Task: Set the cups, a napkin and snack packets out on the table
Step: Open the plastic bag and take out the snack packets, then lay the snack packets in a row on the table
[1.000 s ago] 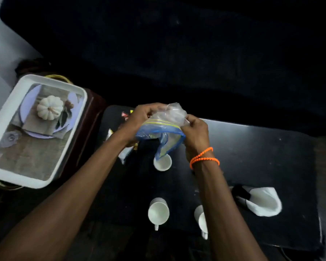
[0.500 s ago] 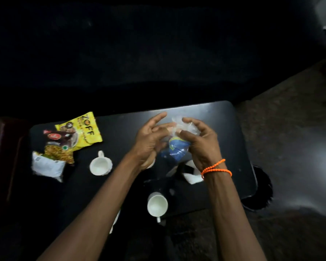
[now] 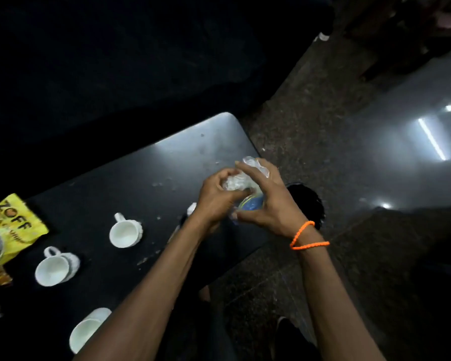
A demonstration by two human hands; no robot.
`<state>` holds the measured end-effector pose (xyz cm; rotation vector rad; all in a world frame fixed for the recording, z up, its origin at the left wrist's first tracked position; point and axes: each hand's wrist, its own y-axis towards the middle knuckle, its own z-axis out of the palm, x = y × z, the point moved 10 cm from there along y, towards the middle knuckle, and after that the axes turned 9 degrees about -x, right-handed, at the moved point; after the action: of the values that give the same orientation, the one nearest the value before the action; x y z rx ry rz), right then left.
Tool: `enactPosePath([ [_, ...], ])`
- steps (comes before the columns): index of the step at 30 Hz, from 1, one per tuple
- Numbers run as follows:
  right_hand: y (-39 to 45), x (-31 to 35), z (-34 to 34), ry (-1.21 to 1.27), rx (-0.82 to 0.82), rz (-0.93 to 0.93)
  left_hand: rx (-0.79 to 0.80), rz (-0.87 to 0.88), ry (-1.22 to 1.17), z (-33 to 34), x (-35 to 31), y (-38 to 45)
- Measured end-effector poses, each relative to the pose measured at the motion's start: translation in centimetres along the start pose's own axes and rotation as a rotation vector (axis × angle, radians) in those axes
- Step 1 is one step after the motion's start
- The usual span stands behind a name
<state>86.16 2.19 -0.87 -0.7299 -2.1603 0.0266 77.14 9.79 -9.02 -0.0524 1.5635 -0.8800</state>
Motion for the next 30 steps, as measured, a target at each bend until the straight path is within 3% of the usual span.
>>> enactPosePath([
  [4,-1.2,-5.7,-6.3,-0.007,-0.471,-0.021,0.386,-0.104,0.135,6.9,0.5,-0.5],
  [6,-2.9,-9.8,-9.7,-0.124,-0.743,0.03,0.385,-0.139,0.143,7.8,0.5,0.2],
  [8,-4.0,-13.9,-11.6,-0.311,-0.887,0.108,0.255,-0.111,0.095,7.2,-0.2,1.2],
  [10,-3.7,-19.2,-11.4,-0.431,-0.801,0.302,0.18,-0.076,0.053,6.6,-0.7,1.8],
  [13,-3.3,-27.0,-8.3,-0.535,-0.422,0.651,0.17,-0.061,0.049,5.9,-0.9,2.0],
  [16,-2.8,-30.3,-6.5,-0.562,-0.254,0.74,0.193,-0.072,0.041,5.0,-1.1,1.7],
  [23,-1.7,-29.1,-6.9,-0.541,-0.31,0.715,0.063,-0.079,-0.003,0.1,-2.0,1.7],
  [30,4.8,-18.8,-4.6,-0.402,-0.44,0.414,-0.179,-0.028,-0.135,-9.7,-3.9,1.2],
])
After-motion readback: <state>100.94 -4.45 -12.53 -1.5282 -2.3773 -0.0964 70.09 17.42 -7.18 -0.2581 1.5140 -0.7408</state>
